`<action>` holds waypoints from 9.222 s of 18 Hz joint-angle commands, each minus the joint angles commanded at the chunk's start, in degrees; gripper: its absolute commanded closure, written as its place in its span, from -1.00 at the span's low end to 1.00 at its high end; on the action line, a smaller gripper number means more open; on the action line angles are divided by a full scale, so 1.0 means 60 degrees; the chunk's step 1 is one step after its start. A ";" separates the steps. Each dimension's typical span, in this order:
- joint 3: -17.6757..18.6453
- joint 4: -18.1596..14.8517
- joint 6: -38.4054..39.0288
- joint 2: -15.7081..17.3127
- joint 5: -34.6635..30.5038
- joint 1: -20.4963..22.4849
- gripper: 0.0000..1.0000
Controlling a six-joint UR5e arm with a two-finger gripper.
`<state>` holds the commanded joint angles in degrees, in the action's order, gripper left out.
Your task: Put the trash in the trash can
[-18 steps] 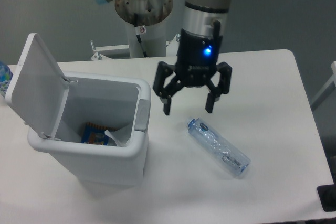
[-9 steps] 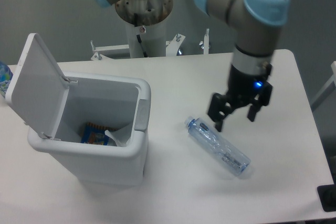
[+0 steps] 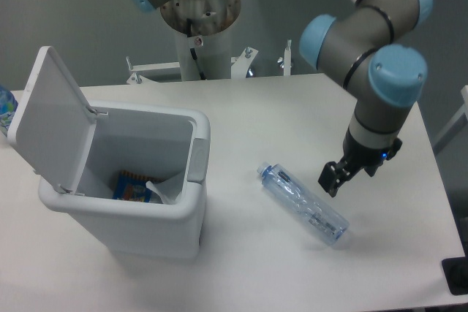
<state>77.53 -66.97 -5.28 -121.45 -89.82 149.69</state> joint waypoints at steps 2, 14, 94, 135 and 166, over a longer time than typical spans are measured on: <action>-0.0278 0.0000 0.0395 -0.0337 -0.0161 -0.0089 -1.00; -0.0602 0.0059 0.0939 -0.1334 -0.0924 -0.0616 -1.00; -0.2580 0.1348 0.2726 0.2020 0.5551 -0.1421 -0.17; 0.0774 0.3442 0.0705 0.2987 0.5390 -0.0502 -1.00; 0.2093 0.0674 -0.8507 0.2342 0.0498 0.1214 -1.00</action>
<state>90.09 -62.93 -56.33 -107.40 -86.83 156.97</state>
